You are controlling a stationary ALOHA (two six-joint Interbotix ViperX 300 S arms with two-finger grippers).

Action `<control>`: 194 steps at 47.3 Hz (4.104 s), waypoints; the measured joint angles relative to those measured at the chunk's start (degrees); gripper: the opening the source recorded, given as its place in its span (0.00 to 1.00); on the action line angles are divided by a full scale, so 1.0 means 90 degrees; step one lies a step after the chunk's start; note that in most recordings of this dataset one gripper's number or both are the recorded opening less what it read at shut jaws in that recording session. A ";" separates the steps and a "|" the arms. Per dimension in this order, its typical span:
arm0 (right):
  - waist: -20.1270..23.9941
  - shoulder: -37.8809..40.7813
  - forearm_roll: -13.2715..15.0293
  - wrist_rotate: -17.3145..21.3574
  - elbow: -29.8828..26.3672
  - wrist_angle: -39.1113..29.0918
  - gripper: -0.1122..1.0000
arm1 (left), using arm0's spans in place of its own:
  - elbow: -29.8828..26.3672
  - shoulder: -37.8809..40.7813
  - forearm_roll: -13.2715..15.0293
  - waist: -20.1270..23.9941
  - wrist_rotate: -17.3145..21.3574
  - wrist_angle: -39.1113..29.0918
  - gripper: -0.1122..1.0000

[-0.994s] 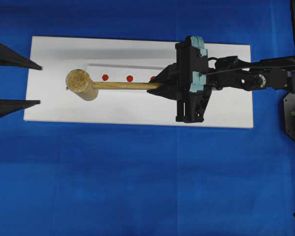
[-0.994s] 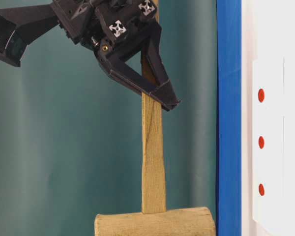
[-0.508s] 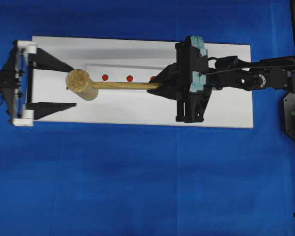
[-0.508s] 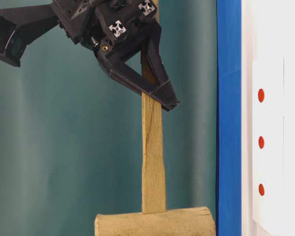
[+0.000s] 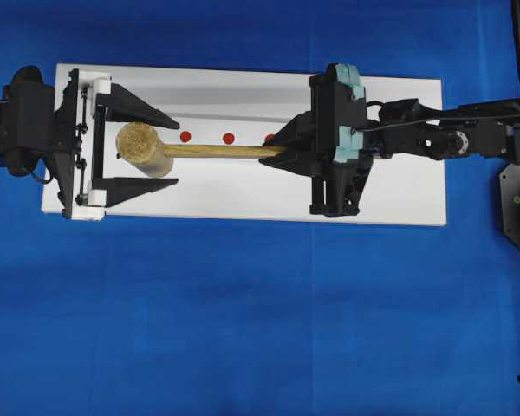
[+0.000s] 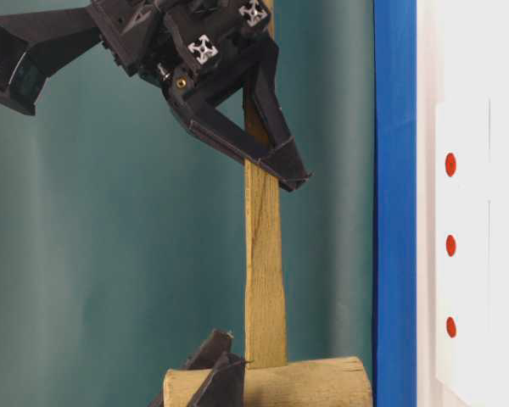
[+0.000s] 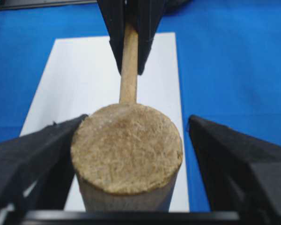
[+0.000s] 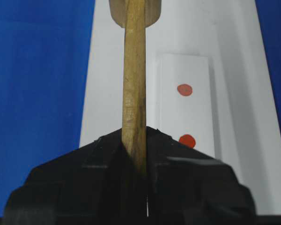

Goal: Hit the mark with a hammer.

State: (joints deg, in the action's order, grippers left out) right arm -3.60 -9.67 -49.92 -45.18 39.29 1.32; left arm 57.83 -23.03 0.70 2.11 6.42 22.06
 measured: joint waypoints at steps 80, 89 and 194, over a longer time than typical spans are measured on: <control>0.0010 0.0000 0.0635 0.0000 -0.0078 0.0195 0.94 | -0.0332 0.0000 0.0010 0.0068 -0.4092 -0.0352 0.50; 0.0010 -0.0010 0.0752 0.0010 -0.0078 0.0186 0.94 | -0.0332 0.0000 0.0010 0.0078 -0.5898 -0.0352 0.50; 0.0029 -0.0488 0.0801 0.0098 0.0459 -0.0078 0.18 | 0.0205 -0.1025 0.0000 0.0146 -0.7305 -0.1143 0.90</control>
State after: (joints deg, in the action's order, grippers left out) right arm -3.34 -14.06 -42.71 -44.30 43.42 0.62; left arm 59.68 -32.26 0.70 3.43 -59.33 11.78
